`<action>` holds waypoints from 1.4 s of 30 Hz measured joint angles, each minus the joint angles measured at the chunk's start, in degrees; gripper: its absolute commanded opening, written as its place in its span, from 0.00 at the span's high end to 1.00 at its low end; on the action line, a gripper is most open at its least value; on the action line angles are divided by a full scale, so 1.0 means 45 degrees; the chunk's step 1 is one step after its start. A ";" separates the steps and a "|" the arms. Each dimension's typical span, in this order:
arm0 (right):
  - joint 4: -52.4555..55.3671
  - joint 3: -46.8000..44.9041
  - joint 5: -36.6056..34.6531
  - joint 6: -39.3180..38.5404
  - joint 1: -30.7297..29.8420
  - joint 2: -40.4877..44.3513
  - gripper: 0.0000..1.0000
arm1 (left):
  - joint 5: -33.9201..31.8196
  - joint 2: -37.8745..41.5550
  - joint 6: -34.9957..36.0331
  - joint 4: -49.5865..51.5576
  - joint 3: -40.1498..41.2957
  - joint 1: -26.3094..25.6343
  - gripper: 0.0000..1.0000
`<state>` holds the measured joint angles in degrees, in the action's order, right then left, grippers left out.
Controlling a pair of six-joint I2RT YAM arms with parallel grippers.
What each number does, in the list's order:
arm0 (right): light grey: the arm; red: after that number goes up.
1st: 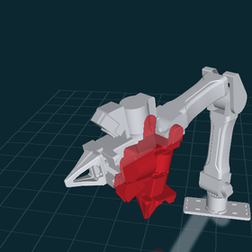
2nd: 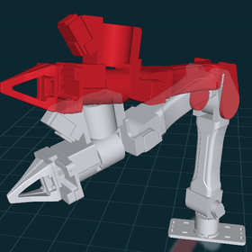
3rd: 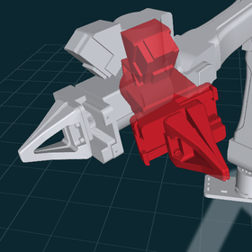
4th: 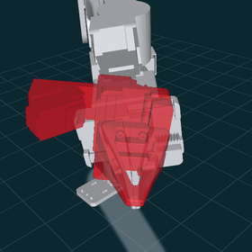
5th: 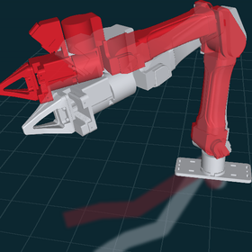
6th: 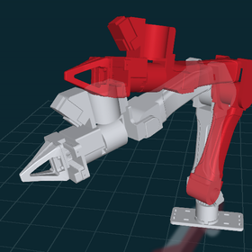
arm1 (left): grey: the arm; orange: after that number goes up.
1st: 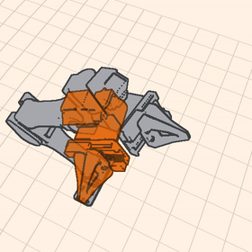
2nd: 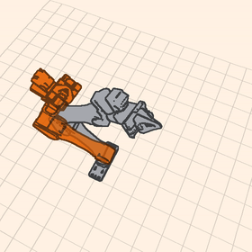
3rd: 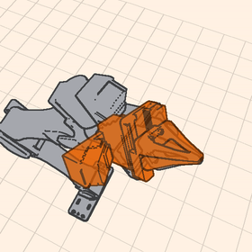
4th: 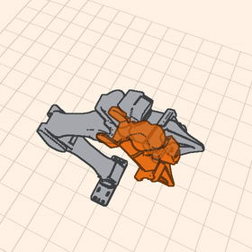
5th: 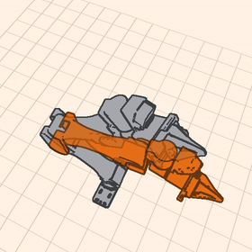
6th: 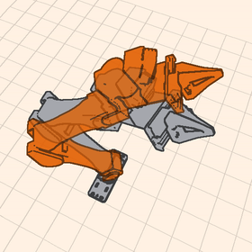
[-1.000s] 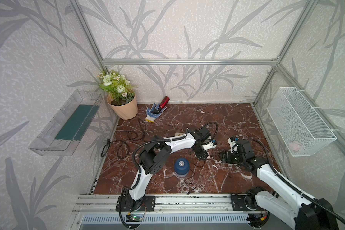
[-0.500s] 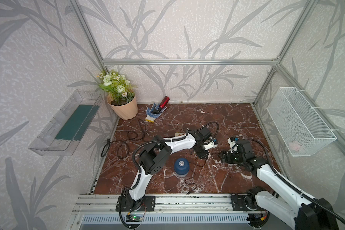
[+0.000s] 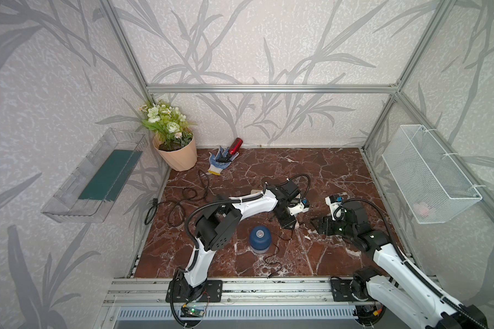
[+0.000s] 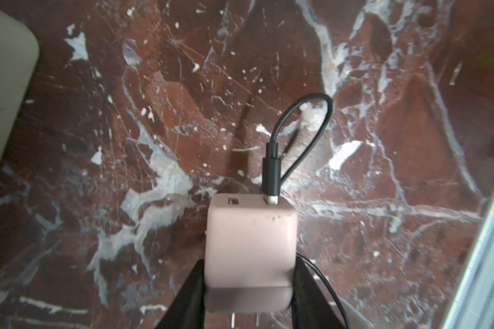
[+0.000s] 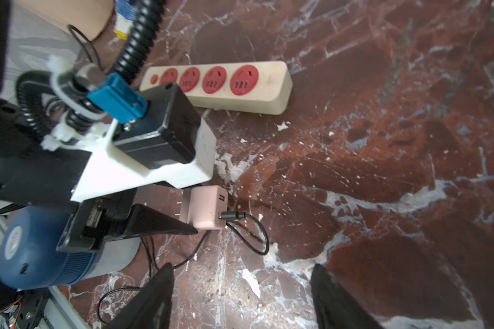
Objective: Charge the cordless meat grinders
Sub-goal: Pick up the plug from the center of the board.
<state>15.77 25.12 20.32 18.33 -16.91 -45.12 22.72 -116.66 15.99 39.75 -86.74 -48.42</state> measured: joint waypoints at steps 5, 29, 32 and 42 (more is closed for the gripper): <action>-0.0568 -0.0005 0.1015 -0.0141 0.0000 0.1098 0.25 | 0.1214 0.1749 -0.0029 0.1098 0.0068 0.0729 0.67; -0.6703 0.1117 0.9185 -0.0996 -0.1501 -0.2278 0.24 | 0.4197 0.7893 0.0214 0.4027 0.1797 0.1904 0.67; -0.7028 0.1161 0.9632 -0.1001 -0.1506 -0.2322 0.23 | 0.4201 0.7689 0.0243 0.4061 0.1797 0.1909 0.68; -0.5858 0.2307 0.9865 -0.2399 -0.1506 -0.2851 0.23 | 0.4391 0.7053 0.0573 0.4211 0.1613 0.2040 0.68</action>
<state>-10.59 35.51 64.71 7.53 -23.68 -57.95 42.48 -84.93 18.57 58.70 -79.48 -39.24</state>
